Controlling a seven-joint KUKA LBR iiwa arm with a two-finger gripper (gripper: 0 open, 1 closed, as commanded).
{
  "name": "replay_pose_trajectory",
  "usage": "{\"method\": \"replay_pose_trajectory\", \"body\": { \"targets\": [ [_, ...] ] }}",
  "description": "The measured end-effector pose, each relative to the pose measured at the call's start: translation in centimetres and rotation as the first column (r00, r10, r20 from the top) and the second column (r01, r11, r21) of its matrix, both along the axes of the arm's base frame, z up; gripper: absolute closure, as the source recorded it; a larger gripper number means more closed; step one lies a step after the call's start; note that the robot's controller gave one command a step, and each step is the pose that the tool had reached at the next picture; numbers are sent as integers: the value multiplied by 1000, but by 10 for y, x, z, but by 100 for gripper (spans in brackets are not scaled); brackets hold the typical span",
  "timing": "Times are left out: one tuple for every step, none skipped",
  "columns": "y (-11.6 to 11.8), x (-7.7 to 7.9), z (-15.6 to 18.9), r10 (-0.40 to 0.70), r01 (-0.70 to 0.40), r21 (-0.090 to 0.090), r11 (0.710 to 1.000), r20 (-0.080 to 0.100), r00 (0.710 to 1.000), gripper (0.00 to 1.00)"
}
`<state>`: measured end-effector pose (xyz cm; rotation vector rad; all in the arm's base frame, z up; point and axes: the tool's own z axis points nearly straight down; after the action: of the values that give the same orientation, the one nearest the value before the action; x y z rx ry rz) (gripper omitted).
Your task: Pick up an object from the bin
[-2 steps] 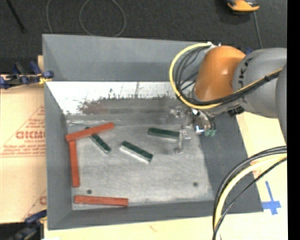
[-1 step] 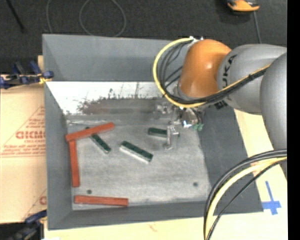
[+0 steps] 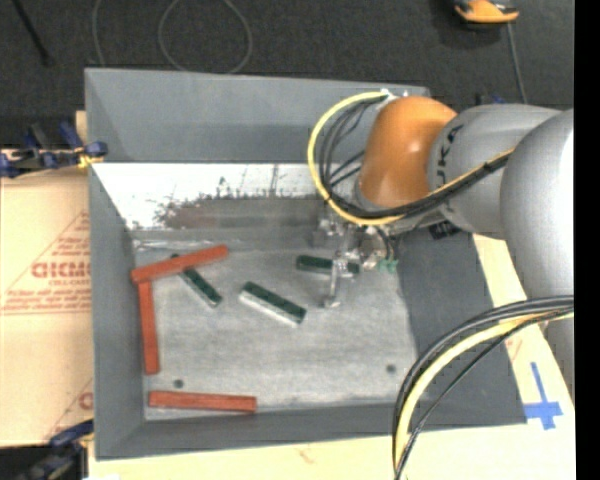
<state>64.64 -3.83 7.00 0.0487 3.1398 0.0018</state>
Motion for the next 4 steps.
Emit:
{"method": "replay_pose_trajectory", "body": {
  "targets": [
    [-1, 1, 1, 2, -2, -2, 1000, 4, 1000, 0],
    [-1, 2, 2, 3, -3, -3, 1000, 5, 1000, 100],
    [-3, 4, 24, 3, -3, -4, 1000, 7, 1000, 100],
    [-5, 6, 38, 2, -2, -4, 1000, 7, 1000, 100]
  ]
}}
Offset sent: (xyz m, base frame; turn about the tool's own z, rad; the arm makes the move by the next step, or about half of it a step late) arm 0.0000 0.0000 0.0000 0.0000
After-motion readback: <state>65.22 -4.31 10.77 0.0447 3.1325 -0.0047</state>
